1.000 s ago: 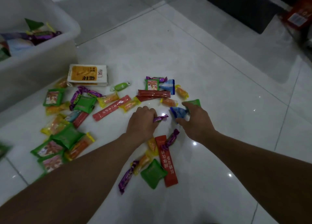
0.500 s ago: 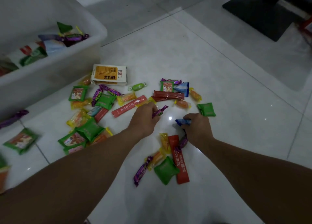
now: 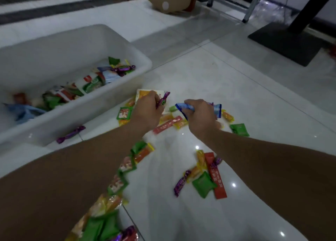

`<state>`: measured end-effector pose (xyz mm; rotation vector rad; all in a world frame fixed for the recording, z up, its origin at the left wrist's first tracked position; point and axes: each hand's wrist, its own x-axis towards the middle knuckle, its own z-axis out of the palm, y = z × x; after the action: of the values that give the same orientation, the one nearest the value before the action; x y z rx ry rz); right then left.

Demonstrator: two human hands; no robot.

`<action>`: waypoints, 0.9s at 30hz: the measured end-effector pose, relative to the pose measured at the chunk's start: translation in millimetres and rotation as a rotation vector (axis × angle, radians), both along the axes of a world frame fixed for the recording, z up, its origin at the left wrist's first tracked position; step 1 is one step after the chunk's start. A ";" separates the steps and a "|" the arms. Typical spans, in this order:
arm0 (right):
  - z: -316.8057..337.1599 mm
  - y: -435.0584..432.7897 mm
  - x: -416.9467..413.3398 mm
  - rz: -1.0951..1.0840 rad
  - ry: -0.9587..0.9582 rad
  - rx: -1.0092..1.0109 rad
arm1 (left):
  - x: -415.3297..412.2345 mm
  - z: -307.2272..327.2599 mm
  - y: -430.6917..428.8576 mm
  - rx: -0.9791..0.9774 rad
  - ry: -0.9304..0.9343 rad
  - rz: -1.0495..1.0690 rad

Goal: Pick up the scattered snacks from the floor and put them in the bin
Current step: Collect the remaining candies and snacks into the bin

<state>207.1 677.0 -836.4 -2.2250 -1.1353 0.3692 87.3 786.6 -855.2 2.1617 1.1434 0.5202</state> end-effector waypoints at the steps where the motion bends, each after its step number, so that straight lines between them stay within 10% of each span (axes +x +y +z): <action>1: 7.9 10.1 -7.4 0.019 -0.020 0.026 | -11.0 12.3 8.9 0.027 -0.009 0.026; 15: 53.6 129.6 -149.9 0.266 -0.099 0.257 | -216.2 59.9 100.8 0.021 -0.081 0.420; 27: 52.6 187.0 -200.2 0.387 -0.159 0.237 | -222.5 30.9 125.7 0.007 0.058 0.418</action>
<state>6.9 864.0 -783.9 -1.8514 -1.6122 0.2012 -135.2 912.3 -824.3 1.9555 1.6399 0.6431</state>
